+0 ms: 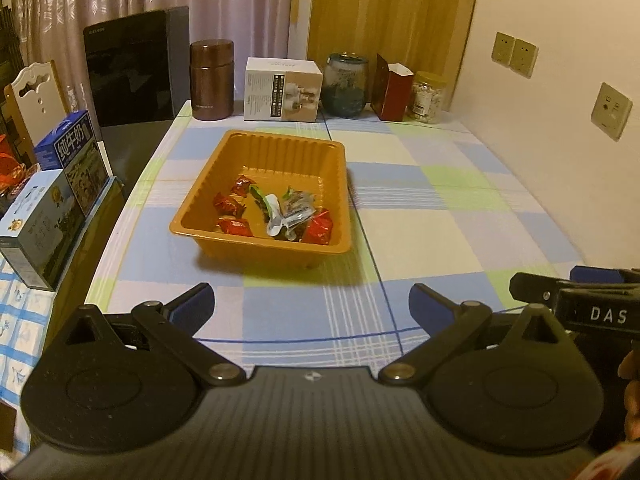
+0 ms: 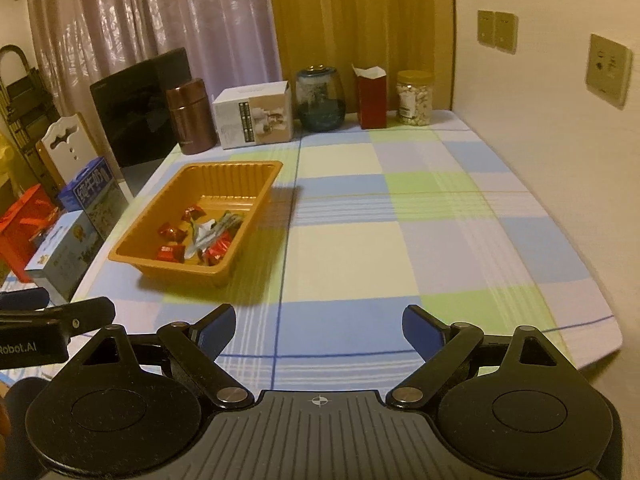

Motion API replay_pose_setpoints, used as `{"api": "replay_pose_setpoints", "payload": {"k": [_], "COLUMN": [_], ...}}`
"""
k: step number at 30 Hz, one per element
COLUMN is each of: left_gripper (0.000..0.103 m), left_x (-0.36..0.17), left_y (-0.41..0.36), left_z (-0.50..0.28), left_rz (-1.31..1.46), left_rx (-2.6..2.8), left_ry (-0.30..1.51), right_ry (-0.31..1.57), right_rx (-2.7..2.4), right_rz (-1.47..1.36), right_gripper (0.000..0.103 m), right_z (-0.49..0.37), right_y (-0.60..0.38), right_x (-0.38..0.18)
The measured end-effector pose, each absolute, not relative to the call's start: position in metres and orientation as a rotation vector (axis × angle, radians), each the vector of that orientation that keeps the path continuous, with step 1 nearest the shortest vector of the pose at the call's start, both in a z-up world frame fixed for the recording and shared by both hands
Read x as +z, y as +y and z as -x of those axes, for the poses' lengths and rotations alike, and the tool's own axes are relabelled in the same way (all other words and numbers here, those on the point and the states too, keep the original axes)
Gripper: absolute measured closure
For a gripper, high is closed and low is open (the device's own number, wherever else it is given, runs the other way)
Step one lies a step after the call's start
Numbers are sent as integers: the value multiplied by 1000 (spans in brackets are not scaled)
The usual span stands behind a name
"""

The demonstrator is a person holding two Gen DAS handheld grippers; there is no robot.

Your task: Organize snacks

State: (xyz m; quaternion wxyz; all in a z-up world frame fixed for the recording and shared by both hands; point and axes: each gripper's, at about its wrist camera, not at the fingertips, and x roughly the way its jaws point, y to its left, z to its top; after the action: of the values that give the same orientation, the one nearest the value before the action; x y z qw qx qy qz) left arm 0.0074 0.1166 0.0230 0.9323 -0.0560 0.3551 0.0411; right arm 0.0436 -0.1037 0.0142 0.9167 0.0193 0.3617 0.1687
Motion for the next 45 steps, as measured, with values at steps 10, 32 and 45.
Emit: {"api": "replay_pose_setpoints", "payload": {"k": [10,32,45], "left_gripper": [0,0,0], "left_x": [34,37,38], "left_y": [95,86,86], "left_z": [10,12,11], "left_rz": [107,70,68], "left_rx": [75,88,89], "left_ry": [714,703,703], "right_ry": [712,700,694], "right_rx": [315,312,311], "right_rz": [-73,-92,-92], "right_gripper": [13,13,13], "right_z": [-23,-17,-17], "right_y": [-134,-149,-148], "right_x": [28,30,32]}}
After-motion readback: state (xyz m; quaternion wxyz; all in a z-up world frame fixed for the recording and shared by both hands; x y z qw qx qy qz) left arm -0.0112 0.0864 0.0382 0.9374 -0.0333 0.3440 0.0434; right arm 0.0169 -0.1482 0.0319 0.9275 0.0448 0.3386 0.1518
